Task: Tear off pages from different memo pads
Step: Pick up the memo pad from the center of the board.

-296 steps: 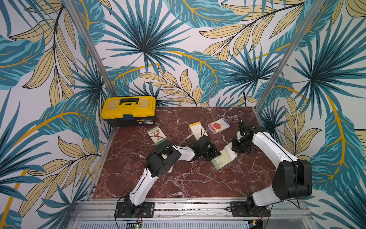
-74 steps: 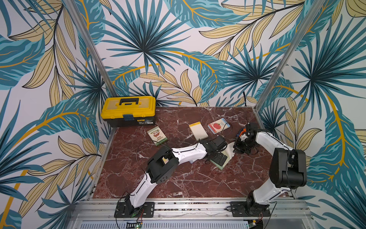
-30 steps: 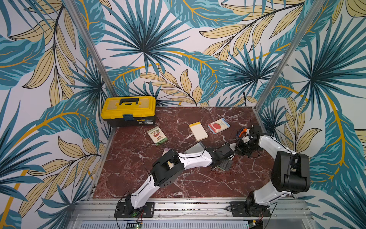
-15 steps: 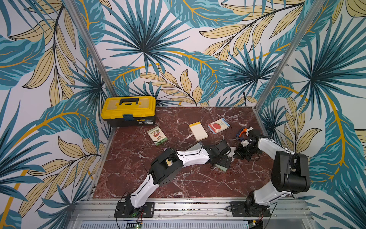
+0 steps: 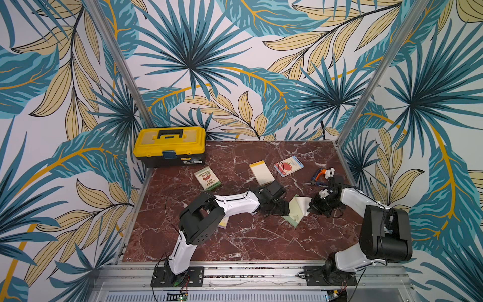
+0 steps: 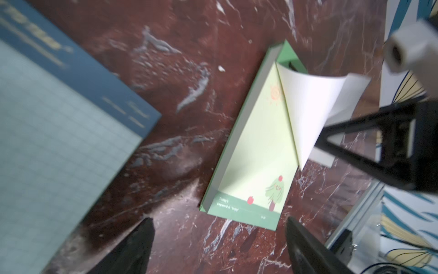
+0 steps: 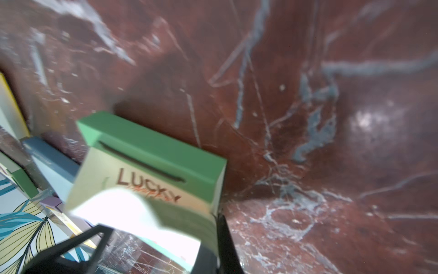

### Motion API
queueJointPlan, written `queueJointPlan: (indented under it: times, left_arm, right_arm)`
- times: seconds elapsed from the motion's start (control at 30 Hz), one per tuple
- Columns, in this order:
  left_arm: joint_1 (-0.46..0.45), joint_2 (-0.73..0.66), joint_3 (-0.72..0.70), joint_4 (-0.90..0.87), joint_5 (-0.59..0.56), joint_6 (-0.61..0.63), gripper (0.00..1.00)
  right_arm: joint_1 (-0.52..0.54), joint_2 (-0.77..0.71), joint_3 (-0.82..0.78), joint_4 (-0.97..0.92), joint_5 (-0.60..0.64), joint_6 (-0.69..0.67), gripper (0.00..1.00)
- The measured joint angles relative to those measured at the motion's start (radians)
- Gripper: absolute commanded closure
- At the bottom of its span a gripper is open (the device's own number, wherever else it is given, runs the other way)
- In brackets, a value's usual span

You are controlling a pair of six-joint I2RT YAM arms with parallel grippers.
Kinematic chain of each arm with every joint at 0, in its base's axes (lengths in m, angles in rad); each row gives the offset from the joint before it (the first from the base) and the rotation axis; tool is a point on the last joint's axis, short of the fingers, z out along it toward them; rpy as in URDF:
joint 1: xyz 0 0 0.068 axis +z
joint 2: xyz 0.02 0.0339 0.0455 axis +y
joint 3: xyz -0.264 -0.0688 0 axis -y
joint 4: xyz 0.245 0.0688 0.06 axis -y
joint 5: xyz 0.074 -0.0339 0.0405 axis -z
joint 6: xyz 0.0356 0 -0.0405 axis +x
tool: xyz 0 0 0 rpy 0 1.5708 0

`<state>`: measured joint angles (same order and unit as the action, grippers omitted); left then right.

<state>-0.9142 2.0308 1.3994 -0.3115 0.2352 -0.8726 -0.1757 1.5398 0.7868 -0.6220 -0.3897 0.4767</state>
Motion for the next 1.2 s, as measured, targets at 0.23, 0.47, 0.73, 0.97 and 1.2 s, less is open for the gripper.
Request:
queueJointPlan:
  times: [0.23,0.47,0.73,0.97,1.2]
  left_arm:
    - [0.038,0.047,0.03,0.041,0.14,-0.008,0.06]
    - [0.038,0.116,0.109,0.014,0.227,0.026,0.05]
    - [0.039,0.137,0.124,0.032,0.295,0.034,0.05]
    - [0.039,0.158,0.145,0.034,0.325,0.036,0.09]
    - [0.038,0.193,0.196,0.03,0.343,0.028,0.1]
  right_arm:
    - [0.007,-0.005,-0.012,0.019,0.005,0.021,1.0]
    - [0.012,0.005,-0.006,-0.004,0.085,0.043,1.0]
    - [0.015,0.031,0.037,-0.032,0.167,0.08,1.0]
    - [0.017,0.024,0.039,-0.034,0.24,0.116,1.0]
    - [0.024,0.031,0.048,-0.047,0.296,0.13,1.0]
